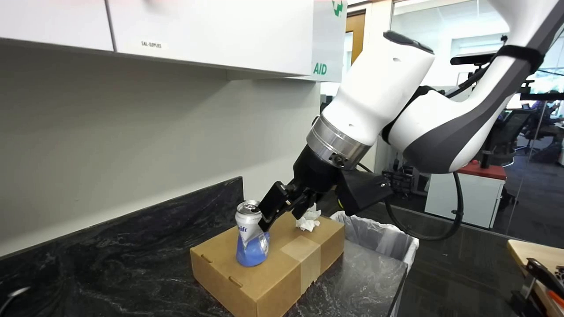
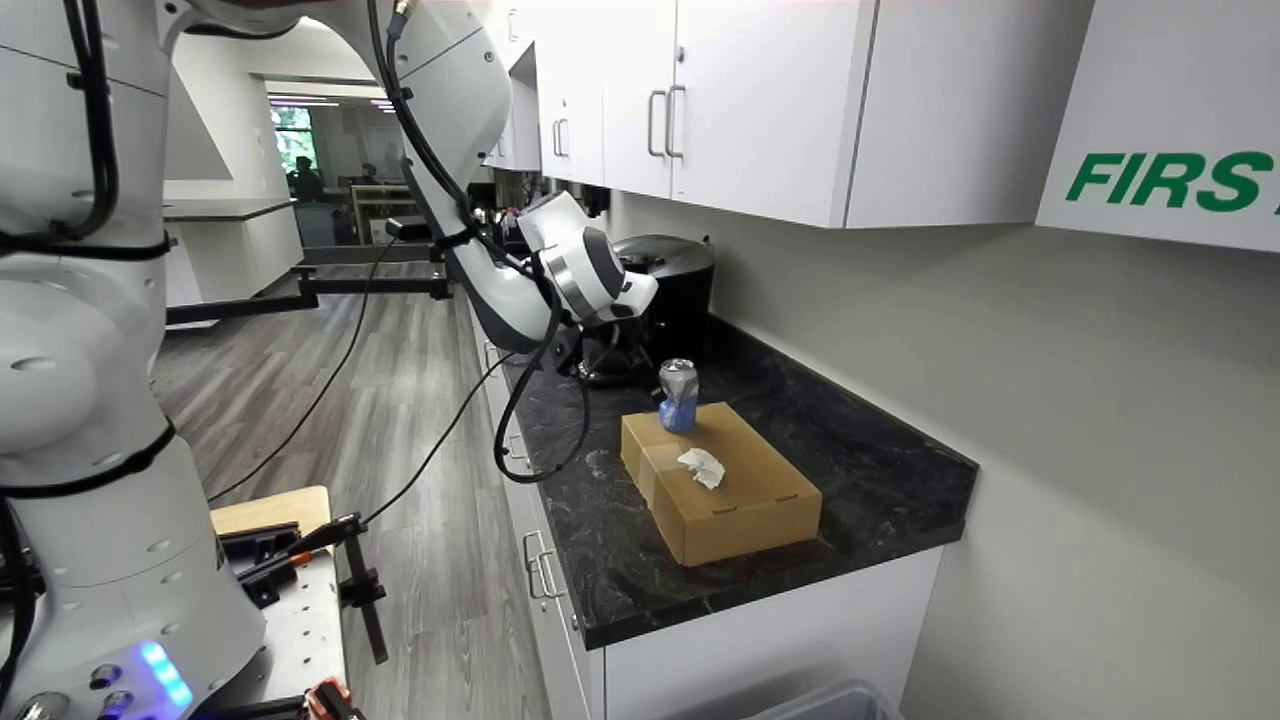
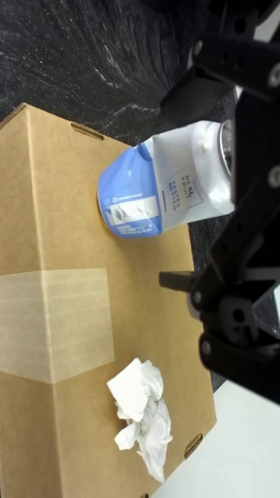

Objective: Put the blue can in the bin, place the white paper from the top of the box in the bin

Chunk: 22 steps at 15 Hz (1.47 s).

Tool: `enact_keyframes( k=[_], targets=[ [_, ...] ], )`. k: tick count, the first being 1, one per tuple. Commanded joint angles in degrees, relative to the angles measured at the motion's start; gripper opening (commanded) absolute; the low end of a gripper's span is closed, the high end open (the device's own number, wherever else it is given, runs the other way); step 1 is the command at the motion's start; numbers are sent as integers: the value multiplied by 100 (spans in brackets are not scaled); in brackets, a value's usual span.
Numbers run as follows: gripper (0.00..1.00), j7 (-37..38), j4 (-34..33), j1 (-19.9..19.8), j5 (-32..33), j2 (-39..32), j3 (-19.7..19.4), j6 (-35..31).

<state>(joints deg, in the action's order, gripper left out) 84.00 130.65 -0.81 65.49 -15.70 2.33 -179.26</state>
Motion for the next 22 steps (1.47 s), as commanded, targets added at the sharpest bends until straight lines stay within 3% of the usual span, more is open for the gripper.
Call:
enact_keyframes(
  k=[1,7,17,22],
  targets=[
    [100,-198,-40,-104,16,58,48,-407],
    [100,-651,-226,-61,225,-80,-22,-1037],
    [100,-1468,-916,394,483,-276,-165,-576],
    [100,-1236,-1736,961,1409,-328,-830,-510]
  ],
)
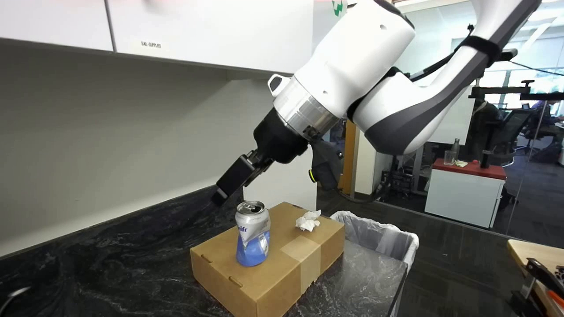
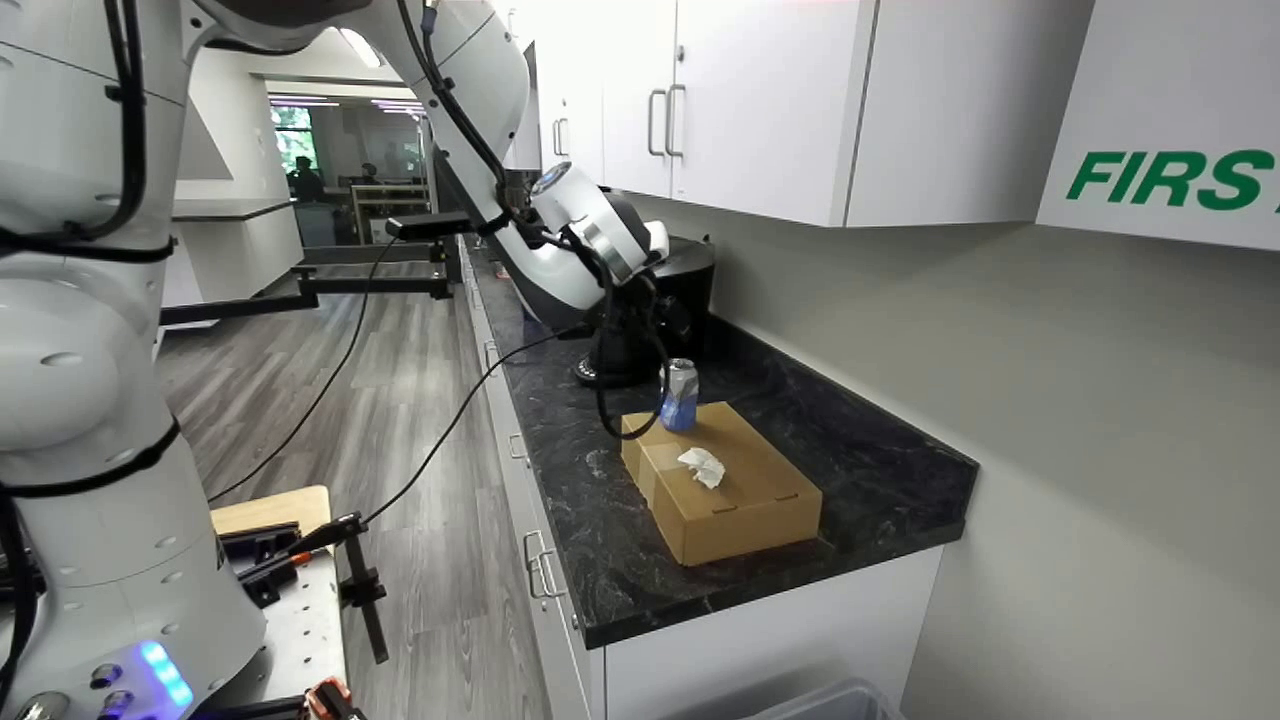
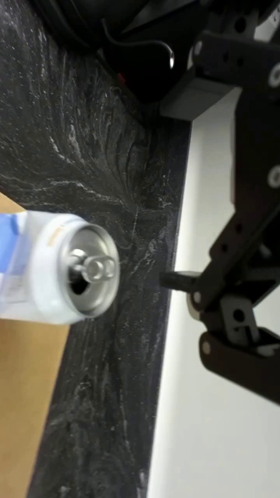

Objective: Put the blue can in the bin, place the white paper from the top of the box in the bin

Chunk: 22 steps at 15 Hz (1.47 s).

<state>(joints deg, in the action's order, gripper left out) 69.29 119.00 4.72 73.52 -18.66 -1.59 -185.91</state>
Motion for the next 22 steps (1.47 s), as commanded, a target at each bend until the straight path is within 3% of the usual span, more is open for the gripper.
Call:
enact_keyframes(
  k=[1,3,6,10,19,20,22],
  targets=[
    [100,277,-681,466,763,-37,-517,204],
    [100,440,-879,609,1082,-64,-663,403],
    [100,562,-603,674,1211,-46,-665,970],
    [100,355,-174,609,794,-205,-537,1445],
    [100,-145,210,430,-351,-348,-374,1595],
    [75,-219,233,407,-458,-348,-362,1555],
    [67,-338,249,374,-657,-339,-353,1552]
  ],
)
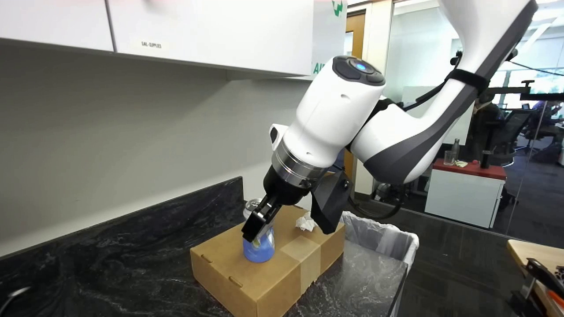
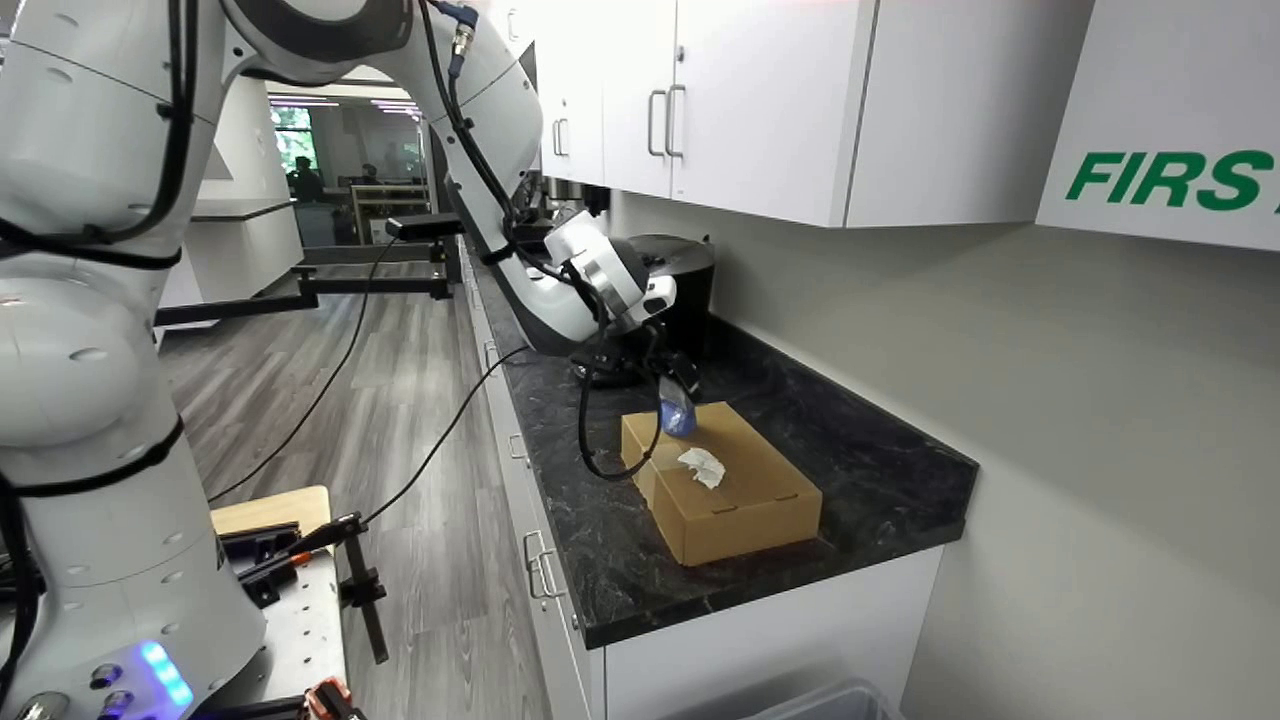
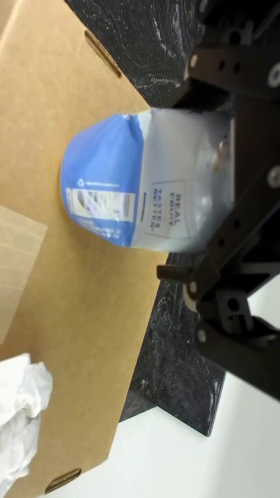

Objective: Put the blue can in the bin, place the white paper from the top of the box in the bin

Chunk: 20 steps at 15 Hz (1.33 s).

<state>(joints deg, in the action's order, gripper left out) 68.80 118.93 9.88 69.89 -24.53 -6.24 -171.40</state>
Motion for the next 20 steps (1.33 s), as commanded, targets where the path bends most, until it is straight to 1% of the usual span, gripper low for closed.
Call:
enact_keyframes(
  k=[1,4,5,9,11,13,14,16,17,18,20],
  targets=[
    [59,-342,261,-160,-372,253,116,102],
    [41,-421,261,-180,-539,257,113,83],
    [39,-441,262,-180,-589,260,114,89],
    [39,-616,361,-222,-761,396,123,114],
    [39,-848,523,-282,-990,590,217,248],
    [39,-1420,805,-497,-1518,836,482,362],
    [39,-1854,983,-677,-1965,980,717,465],
    [39,-2691,1206,-662,-2962,1254,794,600],
    [39,-2847,1220,-892,-3136,1374,1045,757],
    [39,-3096,1236,-905,-3429,1491,1081,886],
    [39,-3354,1190,-929,-3781,1696,1120,1225]
  ],
)
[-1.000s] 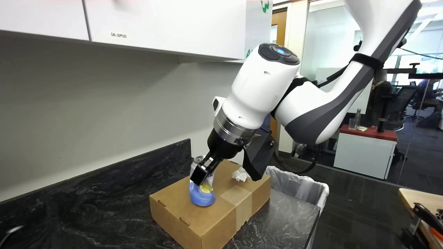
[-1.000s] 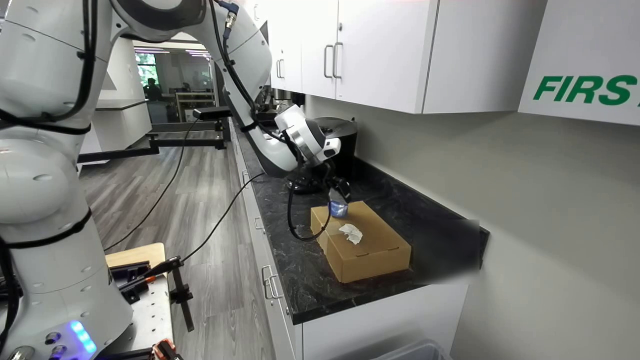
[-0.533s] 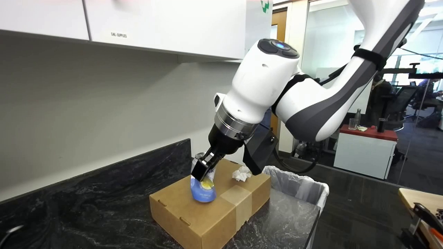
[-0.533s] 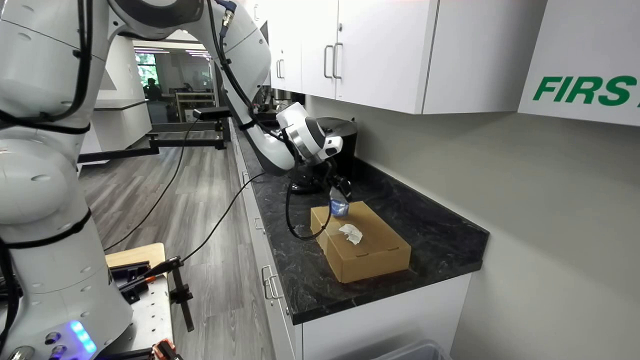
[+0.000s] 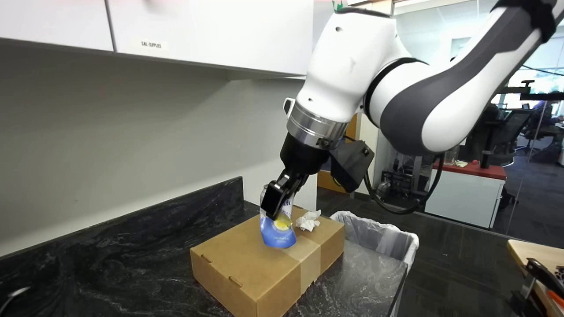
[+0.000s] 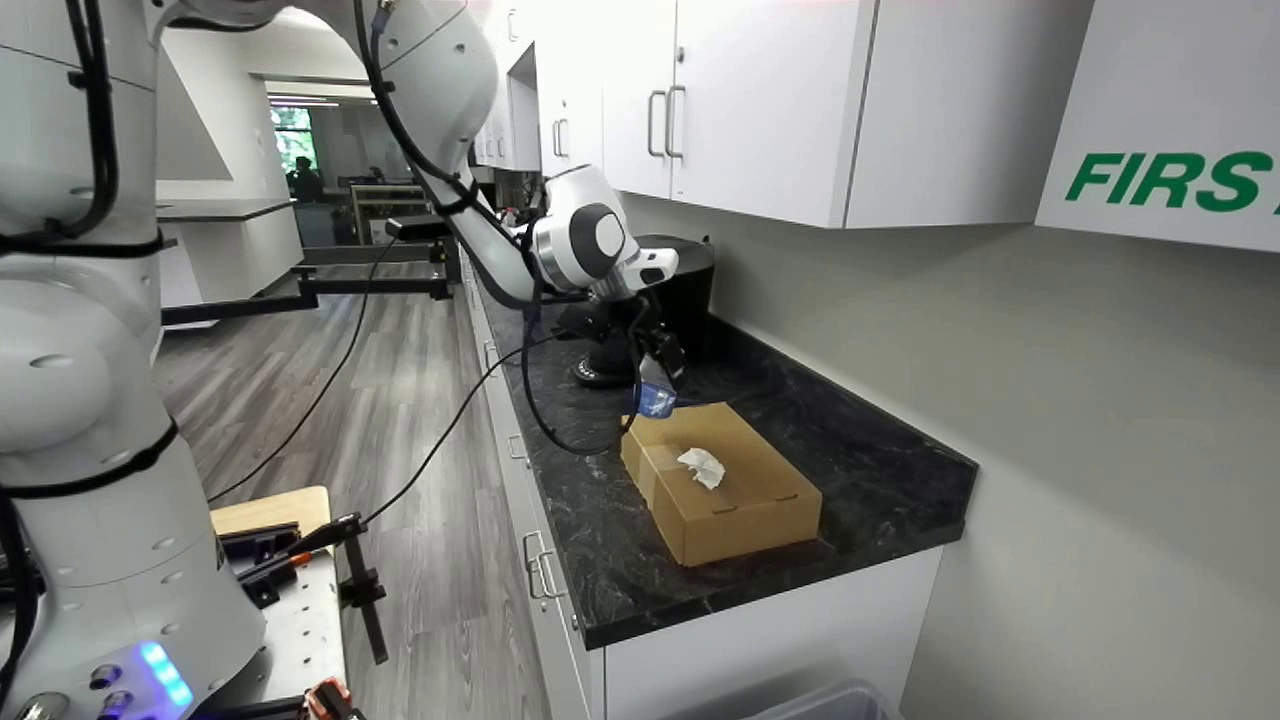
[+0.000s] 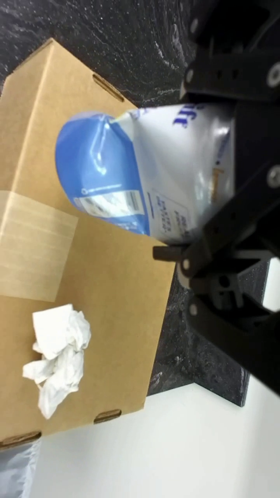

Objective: Put the blue can in the bin, place the white paper from the top of the box in the bin

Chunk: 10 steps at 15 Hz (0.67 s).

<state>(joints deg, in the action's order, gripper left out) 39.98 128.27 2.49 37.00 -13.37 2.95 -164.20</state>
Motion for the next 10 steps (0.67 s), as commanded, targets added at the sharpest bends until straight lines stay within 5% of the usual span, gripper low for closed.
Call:
enact_keyframes(
  k=[1,7,10],
  targets=[
    [39,-523,209,-166,-581,679,171,724],
    [39,-542,-13,84,-992,908,-201,1955],
    [39,86,-217,103,-745,828,-316,2608]
  ],
)
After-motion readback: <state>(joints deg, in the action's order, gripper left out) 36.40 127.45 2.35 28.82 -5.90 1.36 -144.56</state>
